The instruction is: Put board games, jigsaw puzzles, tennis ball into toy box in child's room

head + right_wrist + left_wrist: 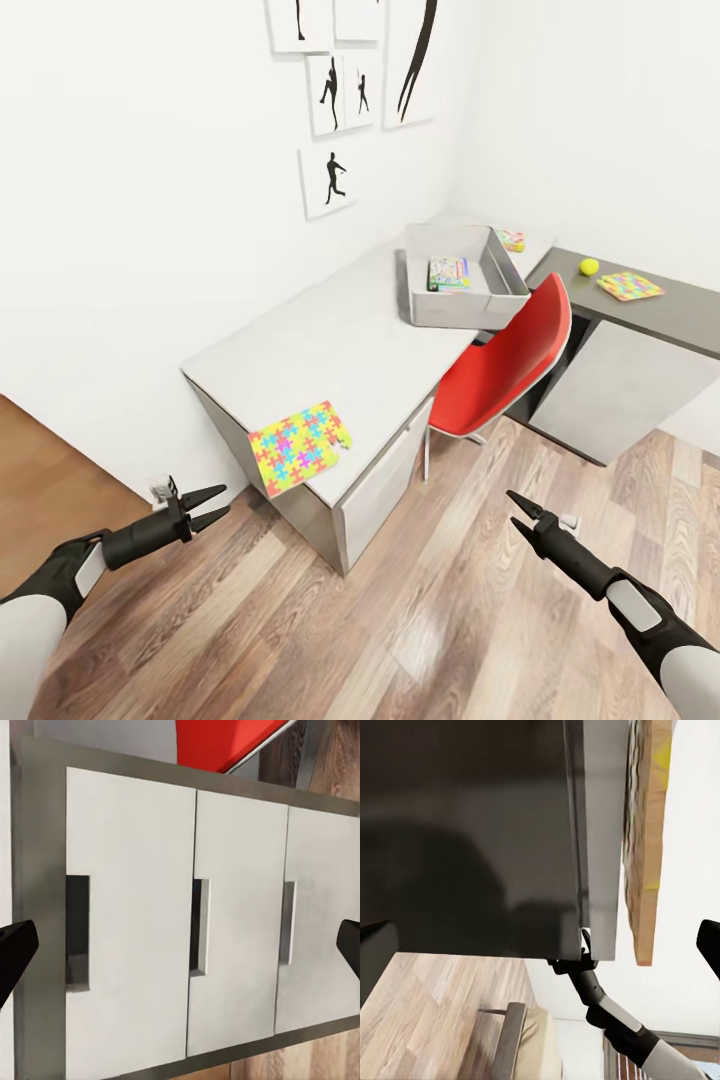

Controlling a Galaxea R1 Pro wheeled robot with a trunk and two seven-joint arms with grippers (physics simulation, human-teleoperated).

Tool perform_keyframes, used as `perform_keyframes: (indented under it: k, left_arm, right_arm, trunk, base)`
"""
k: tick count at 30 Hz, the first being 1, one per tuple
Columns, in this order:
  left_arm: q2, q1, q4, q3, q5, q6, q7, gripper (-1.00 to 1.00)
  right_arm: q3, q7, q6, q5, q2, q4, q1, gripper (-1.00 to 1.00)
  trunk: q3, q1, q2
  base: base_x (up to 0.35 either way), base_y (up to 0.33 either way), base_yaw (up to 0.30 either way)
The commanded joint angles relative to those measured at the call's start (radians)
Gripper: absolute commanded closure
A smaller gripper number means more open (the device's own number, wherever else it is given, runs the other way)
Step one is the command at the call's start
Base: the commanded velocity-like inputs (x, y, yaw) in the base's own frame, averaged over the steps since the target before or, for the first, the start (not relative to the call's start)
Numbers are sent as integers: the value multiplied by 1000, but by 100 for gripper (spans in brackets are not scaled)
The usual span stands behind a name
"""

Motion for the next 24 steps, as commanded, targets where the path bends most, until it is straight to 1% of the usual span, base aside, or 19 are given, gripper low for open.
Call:
perform_keyframes:
  k: [1,10,22,24]
  left_arm:
    - [0,0,0,1,-1,10,-3,-100]
    - [-1,0,0,1,0,10,0,-100]
    - [-1,-1,0,1,-1,10,-3,-100]
    - [-1,-1,0,1,0,10,-3,-100]
  right_arm:
    - [-1,1,8,-6,0,1,-1,-100]
    - [-1,1,5,-5,4,1,-1,-100]
    - [-1,0,0,-5,8,1,-1,-100]
    - [-1,0,0,-5,8,1,-1,-100]
  trunk:
    - [-1,0,0]
    - [-1,0,0]
    - [-1,0,0]
    - [6,-8,14]
  base:
    - [35,-38,0]
    - [75,-85,0]
    - [8,-10,0]
    - [0,0,0]
